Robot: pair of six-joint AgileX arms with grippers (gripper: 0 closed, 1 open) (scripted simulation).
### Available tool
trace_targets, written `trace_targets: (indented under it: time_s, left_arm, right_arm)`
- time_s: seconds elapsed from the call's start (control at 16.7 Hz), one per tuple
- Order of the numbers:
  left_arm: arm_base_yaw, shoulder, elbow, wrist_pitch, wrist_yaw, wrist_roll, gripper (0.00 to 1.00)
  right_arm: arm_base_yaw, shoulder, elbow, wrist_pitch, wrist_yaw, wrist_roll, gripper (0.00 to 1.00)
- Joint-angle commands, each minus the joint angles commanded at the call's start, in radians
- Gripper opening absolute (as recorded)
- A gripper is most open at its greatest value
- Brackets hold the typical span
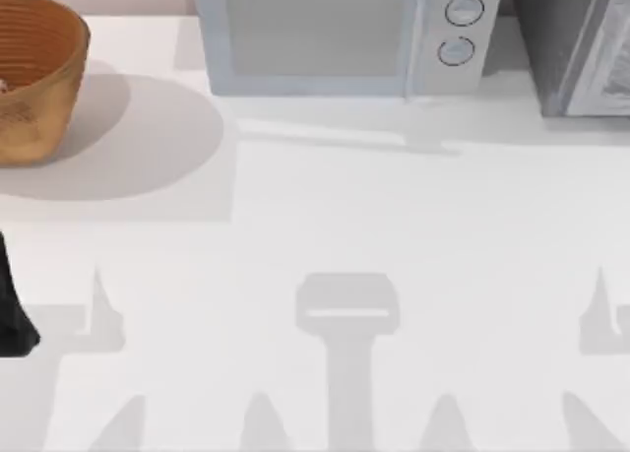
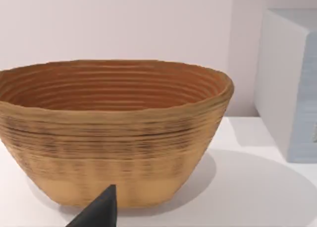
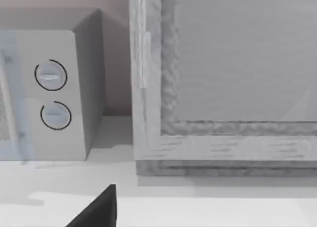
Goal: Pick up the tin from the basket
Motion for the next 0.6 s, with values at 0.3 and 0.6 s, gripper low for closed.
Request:
trace_targets:
  time_s: [0.3,0.6]
  left_arm:
    - [0.01,0.046,0.044,-0.027,-0.002,0.005,1.0]
    - [0.05,0.287,0.278,-0.158,-0.001,0.03,1.0]
  right_arm:
    - [0.0,0.0,0.0,0.0,0.0,0.0,1.0]
    - [0.0,0.0,0.0,0.0,0.0,0.0,1.0]
